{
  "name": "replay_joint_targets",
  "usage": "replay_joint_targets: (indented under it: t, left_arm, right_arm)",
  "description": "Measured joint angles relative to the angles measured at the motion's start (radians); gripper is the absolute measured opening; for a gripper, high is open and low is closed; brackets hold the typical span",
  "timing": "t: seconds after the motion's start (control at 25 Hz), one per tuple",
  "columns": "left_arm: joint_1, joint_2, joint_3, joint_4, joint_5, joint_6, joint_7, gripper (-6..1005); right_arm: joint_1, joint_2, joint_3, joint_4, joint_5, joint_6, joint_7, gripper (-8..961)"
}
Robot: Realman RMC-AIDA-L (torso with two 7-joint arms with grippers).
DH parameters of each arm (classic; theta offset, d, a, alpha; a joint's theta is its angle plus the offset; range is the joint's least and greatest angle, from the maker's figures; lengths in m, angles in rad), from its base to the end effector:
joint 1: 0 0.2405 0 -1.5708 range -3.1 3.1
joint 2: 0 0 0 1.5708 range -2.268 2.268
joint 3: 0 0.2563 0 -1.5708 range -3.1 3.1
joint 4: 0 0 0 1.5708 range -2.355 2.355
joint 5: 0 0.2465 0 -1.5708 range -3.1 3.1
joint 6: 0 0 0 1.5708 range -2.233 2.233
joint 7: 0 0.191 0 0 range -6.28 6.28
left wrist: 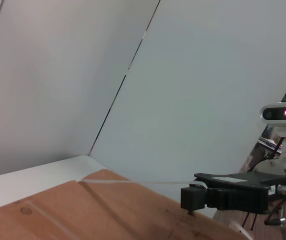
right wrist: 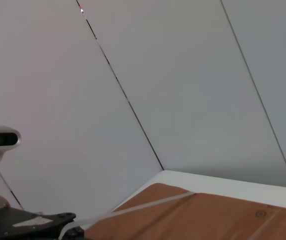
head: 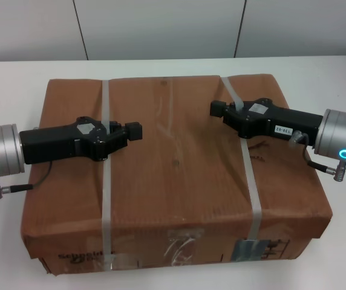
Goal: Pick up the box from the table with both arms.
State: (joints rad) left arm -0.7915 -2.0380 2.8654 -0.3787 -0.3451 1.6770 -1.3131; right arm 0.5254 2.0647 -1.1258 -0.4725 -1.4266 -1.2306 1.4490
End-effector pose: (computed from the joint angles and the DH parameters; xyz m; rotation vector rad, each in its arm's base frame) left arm -0.2547 0.3777 -0.0545 -2.7189 -0.8732 -0.8980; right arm 0.2469 0.4031 -0.0857 -2.4985 0.9338 0.8945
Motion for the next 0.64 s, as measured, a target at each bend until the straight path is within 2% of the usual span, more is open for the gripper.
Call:
replay_joint_targets:
  t: [0.64]
  left_arm:
    - [0.000,-0.002,0.000,0.000,0.000,0.001,0.002,56]
  right_arm:
    - [0.000,0.000,0.000,0.000,0.000,0.000,0.000,1]
